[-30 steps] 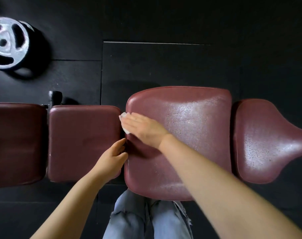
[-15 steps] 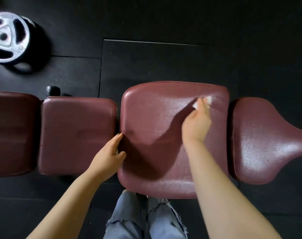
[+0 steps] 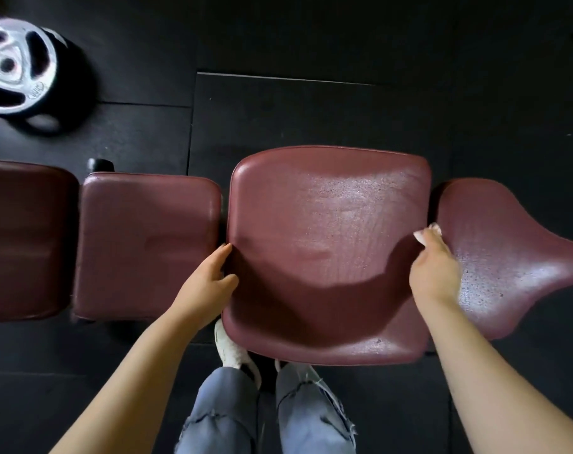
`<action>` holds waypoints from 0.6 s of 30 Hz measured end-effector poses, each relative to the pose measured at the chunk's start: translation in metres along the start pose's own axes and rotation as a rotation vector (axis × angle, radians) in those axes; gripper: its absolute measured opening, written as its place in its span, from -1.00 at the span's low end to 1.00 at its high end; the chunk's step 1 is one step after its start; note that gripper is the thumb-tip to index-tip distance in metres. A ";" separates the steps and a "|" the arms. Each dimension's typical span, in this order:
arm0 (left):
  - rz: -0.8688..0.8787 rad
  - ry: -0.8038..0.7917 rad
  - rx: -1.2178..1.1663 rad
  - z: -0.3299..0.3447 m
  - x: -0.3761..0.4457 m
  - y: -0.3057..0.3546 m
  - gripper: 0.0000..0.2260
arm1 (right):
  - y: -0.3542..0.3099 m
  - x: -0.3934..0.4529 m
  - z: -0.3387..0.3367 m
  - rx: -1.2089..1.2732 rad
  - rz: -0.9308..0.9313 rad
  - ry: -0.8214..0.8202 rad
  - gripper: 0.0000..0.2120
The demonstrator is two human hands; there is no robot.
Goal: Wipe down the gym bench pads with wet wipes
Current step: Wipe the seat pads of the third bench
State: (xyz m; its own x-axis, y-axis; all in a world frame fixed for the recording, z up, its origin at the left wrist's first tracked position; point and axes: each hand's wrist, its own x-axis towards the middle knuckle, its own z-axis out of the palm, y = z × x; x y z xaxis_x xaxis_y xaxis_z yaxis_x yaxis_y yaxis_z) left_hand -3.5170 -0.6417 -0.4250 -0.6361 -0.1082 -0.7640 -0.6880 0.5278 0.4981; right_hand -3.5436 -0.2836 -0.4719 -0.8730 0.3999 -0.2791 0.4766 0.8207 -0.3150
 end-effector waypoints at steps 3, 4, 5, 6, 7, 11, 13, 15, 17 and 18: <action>0.029 0.001 0.050 0.001 0.001 -0.001 -0.33 | -0.035 -0.015 0.017 0.093 0.223 0.085 -0.60; 0.033 0.005 0.049 0.001 0.002 -0.001 -0.33 | -0.061 -0.017 0.026 0.132 0.194 0.126 -0.61; 0.032 0.007 0.027 0.000 0.001 -0.002 -0.34 | -0.091 -0.021 0.034 0.160 0.110 0.154 -0.63; 0.025 0.008 -0.011 -0.001 0.001 -0.002 -0.35 | -0.122 -0.029 0.042 0.187 -0.029 0.165 -0.67; 0.014 0.007 -0.059 -0.002 -0.002 -0.002 -0.36 | -0.153 -0.042 0.055 0.203 -0.203 0.108 -0.73; 0.028 0.014 -0.147 -0.005 -0.010 -0.007 -0.42 | -0.210 -0.090 0.091 -0.005 -1.017 -0.326 -0.59; 0.049 0.018 -0.092 -0.005 -0.013 -0.011 -0.44 | -0.183 -0.072 0.078 -0.020 -1.120 -0.271 -0.58; 0.057 0.009 -0.054 -0.005 -0.017 -0.016 -0.42 | -0.133 -0.048 0.055 -0.009 -0.894 -0.150 -0.60; 0.052 -0.040 0.002 -0.005 -0.022 -0.022 -0.40 | -0.063 -0.034 0.030 -0.088 -0.482 -0.010 -0.60; 0.063 -0.065 0.030 -0.006 -0.025 -0.025 -0.40 | -0.030 -0.033 0.018 -0.094 -0.258 0.021 -0.56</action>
State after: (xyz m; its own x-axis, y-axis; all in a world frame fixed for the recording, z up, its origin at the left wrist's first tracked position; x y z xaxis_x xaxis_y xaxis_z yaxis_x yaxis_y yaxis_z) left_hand -3.4857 -0.6575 -0.4161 -0.6530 -0.0202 -0.7571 -0.6361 0.5571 0.5338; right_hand -3.5270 -0.3286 -0.4697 -0.9669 0.1801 -0.1808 0.2271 0.9304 -0.2878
